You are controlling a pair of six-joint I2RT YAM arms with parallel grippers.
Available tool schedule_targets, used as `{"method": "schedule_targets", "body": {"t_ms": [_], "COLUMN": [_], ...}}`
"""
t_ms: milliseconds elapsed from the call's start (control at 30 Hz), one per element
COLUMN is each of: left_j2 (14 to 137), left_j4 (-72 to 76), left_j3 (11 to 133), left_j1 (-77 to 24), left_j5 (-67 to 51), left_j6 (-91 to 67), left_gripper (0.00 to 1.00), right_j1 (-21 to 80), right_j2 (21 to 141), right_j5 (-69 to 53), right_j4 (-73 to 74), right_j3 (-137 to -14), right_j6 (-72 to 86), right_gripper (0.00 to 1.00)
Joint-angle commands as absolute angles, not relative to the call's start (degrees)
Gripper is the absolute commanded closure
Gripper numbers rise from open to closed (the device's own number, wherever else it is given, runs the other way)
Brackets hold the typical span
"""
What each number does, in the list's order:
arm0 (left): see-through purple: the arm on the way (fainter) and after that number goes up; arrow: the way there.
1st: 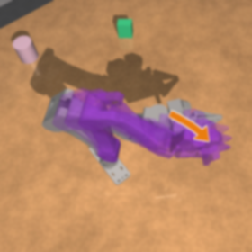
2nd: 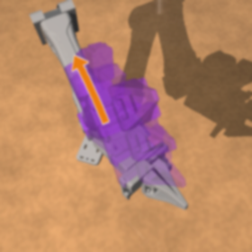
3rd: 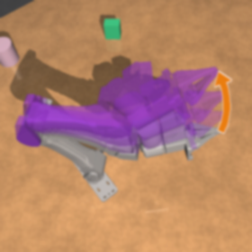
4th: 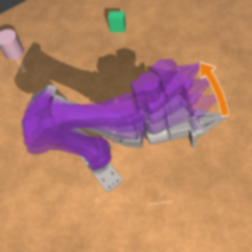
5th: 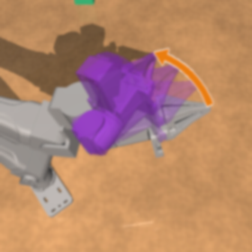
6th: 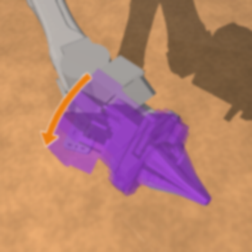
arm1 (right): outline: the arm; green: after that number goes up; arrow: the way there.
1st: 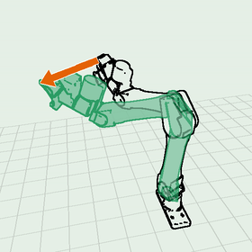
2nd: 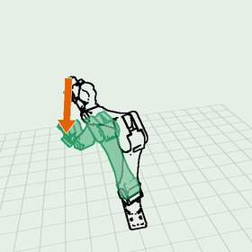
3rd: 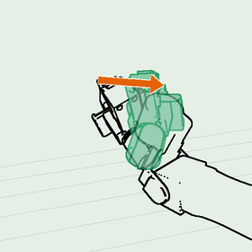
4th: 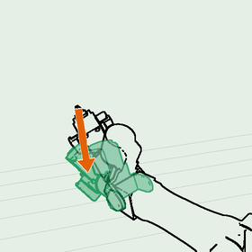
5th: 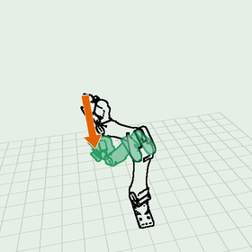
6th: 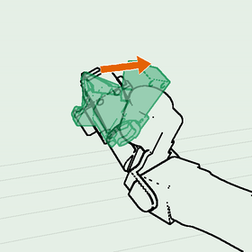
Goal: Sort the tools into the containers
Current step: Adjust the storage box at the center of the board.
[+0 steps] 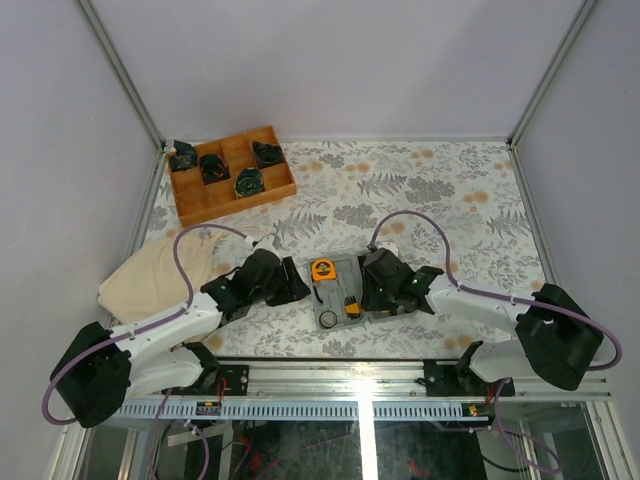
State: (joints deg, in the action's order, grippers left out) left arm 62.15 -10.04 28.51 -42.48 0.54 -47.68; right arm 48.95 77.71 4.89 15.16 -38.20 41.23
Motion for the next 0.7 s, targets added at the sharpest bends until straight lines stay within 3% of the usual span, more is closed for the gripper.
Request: {"method": "schedule_targets", "body": {"t_ms": [0,333,667], "left_j2": [61.48,66.10,65.38], "left_j4": [-3.64,3.35,-0.41], "left_j3": [26.82,25.23,24.46], "left_j1": [-40.94,-39.55,-39.55], "left_j5": [-0.80,-6.17,-3.07], "left_j6": [-49.12,-49.31,-48.19], "left_gripper": [0.51,0.67,0.71], "right_j1": [48.86,48.87,48.85], "right_j2": [73.17,65.32,63.46], "right_j5": [-0.07,-0.77,0.70], "right_j4": [6.66,5.27,7.22], "right_j3": [-35.74,-32.28,-32.08], "right_j6": [42.12,41.44,41.39], "right_gripper": [0.72,0.66,0.66]}}
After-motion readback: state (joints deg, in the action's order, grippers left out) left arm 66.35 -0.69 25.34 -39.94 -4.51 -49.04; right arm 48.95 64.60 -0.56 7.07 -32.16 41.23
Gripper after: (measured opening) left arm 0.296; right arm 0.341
